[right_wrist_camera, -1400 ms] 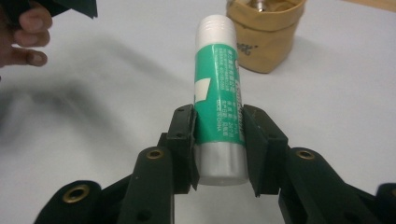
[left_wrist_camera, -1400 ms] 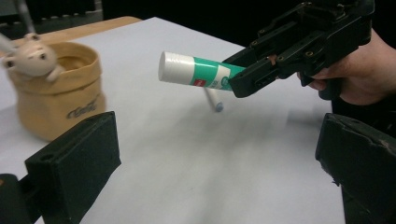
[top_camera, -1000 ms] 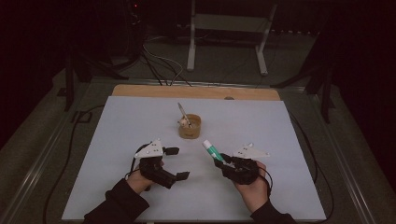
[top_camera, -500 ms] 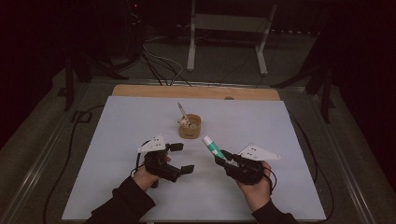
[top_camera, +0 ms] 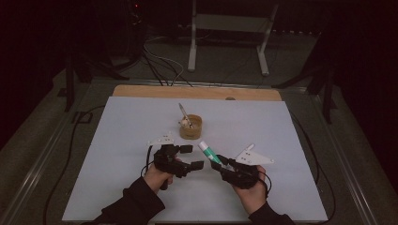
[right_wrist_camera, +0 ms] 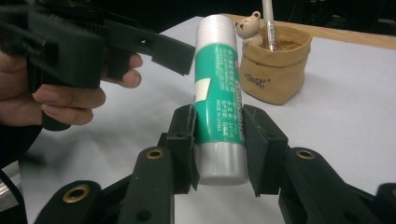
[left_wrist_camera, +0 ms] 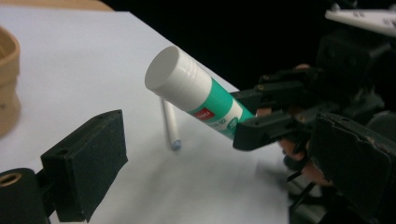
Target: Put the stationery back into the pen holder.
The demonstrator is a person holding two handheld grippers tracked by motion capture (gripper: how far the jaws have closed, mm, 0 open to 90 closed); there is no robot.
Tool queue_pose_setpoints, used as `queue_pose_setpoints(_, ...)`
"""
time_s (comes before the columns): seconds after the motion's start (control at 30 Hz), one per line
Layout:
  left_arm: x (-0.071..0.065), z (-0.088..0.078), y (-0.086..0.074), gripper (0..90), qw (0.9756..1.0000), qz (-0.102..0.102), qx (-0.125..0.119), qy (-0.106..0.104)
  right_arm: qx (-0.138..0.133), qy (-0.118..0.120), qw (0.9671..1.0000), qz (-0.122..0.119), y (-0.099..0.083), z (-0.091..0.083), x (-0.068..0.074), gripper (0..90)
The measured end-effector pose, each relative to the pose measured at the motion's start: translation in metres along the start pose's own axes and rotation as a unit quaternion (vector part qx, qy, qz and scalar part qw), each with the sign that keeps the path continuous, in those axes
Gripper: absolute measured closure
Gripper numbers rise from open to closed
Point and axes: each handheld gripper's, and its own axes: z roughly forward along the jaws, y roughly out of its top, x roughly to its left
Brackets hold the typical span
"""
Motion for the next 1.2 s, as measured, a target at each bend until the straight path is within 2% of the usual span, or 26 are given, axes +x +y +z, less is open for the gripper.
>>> queue_pose_setpoints(0.13,0.001,0.005,0.0,8.8,0.9989,-0.043,-0.016,-0.006,-0.003,-0.001,1.0,-0.006,0.0,0.0,0.002,66.5)
queue_pose_setpoints(0.2,0.001,0.008,0.001,14.9,0.998,-0.06,-0.02,0.009,-0.004,-0.001,1.0,-0.006,0.0,0.0,0.002,66.5)
queue_pose_setpoints(0.37,0.004,0.013,0.0,22.7,0.9948,-0.095,-0.037,-0.001,-0.006,0.003,1.0,-0.007,0.0,0.0,0.002,66.4)
queue_pose_setpoints(0.6,0.006,0.015,0.001,39.5,0.9912,-0.118,-0.057,-0.017,-0.007,0.005,0.9999,-0.01,-0.001,0.001,0.004,66.4)
queue_pose_setpoints(0.67,0.007,0.015,0.0,44.0,0.9909,-0.119,-0.061,-0.015,-0.009,0.008,0.9999,-0.009,0.0,0.001,0.004,66.4)
queue_pose_setpoints(0.83,0.009,0.015,-0.001,54.8,0.9885,-0.134,-0.07,-0.015,-0.015,0.013,0.9998,-0.01,-0.001,0.001,0.005,66.4)
queue_pose_setpoints(0.93,0.01,0.014,-0.001,58.7,0.9861,-0.146,-0.076,-0.025,-0.015,0.014,0.9997,-0.015,-0.001,0.001,0.005,66.4)
queue_pose_setpoints(1.03,0.012,0.013,0.0,63.3,0.9835,-0.157,-0.079,-0.043,-0.009,0.015,0.9997,-0.017,-0.001,0.003,0.006,66.4)
queue_pose_setpoints(1.13,0.008,0.013,0.003,66.2,0.9862,-0.141,-0.076,-0.042,-0.006,0.014,0.9997,-0.018,-0.002,0.005,0.007,66.3)
queue_pose_setpoints(1.17,0.006,0.013,0.004,66.4,0.9881,-0.129,-0.074,-0.04,-0.008,0.013,0.9997,-0.021,-0.002,0.005,0.007,66.0)
queue_pose_setpoints(1.2,0.004,0.012,0.005,66.5,0.9908,-0.113,-0.068,-0.029,-0.008,0.012,0.9996,-0.023,-0.002,0.005,0.008,65.2)
